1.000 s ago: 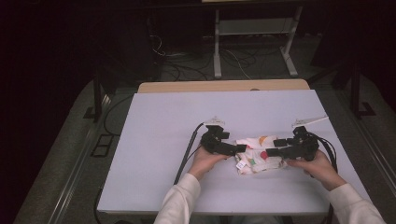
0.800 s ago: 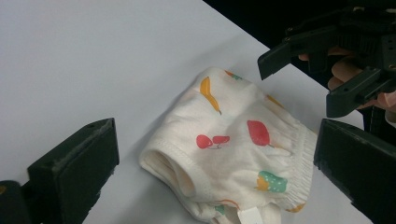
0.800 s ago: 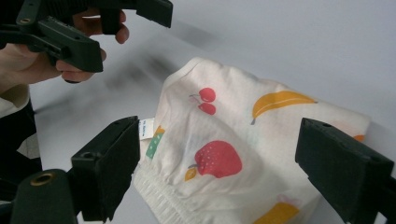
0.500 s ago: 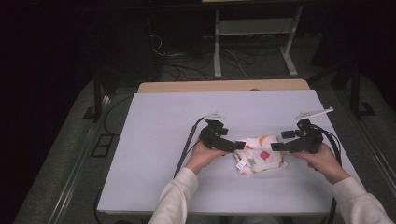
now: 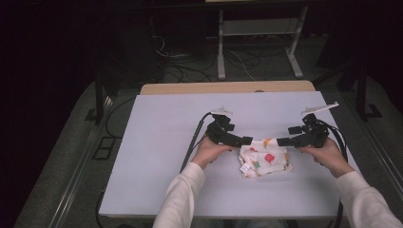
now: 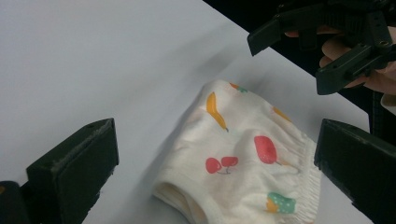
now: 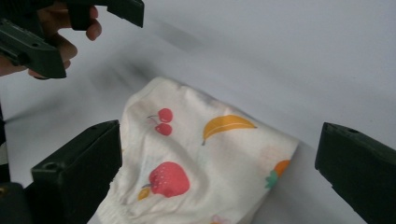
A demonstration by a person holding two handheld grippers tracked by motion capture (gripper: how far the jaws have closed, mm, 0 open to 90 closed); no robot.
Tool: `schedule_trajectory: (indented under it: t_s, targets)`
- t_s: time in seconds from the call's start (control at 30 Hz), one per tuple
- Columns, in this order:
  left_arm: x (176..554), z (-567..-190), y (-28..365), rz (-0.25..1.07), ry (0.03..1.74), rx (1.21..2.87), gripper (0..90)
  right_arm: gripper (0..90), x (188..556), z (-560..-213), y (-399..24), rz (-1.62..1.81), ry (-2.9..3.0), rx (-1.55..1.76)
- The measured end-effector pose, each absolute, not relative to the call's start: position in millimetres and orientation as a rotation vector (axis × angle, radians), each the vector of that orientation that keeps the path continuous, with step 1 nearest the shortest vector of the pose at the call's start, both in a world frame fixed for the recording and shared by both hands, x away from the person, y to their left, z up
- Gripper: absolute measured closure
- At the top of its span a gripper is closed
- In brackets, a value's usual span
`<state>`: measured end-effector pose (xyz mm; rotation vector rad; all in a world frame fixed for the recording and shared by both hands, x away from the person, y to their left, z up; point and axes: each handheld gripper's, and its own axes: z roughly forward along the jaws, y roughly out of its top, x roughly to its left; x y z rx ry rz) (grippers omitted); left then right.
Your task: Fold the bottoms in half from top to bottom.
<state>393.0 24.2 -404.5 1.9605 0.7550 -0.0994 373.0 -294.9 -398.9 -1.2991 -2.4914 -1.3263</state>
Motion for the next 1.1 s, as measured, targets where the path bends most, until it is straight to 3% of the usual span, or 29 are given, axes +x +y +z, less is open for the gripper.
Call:
schedule_trajectory:
  t_s: [0.6, 0.7, 1.1]
  targets:
    - [410.1, -420.7, 31.1, -0.099, 0.82, 1.934, 0.2, 0.8, 393.4, -419.0, -313.5, -1.328, -2.432, -1.402]
    - [411.2, -426.3, 28.7, -0.137, 0.805, 1.947, 6.7, 1.5, 395.7, -422.9, -312.6, -1.302, -2.441, -1.413]
    - [414.6, -444.9, 17.7, -0.18, 0.808, 1.96, 16.0, 14.0, 404.1, -435.8, -308.1, -1.254, -2.459, -1.424]
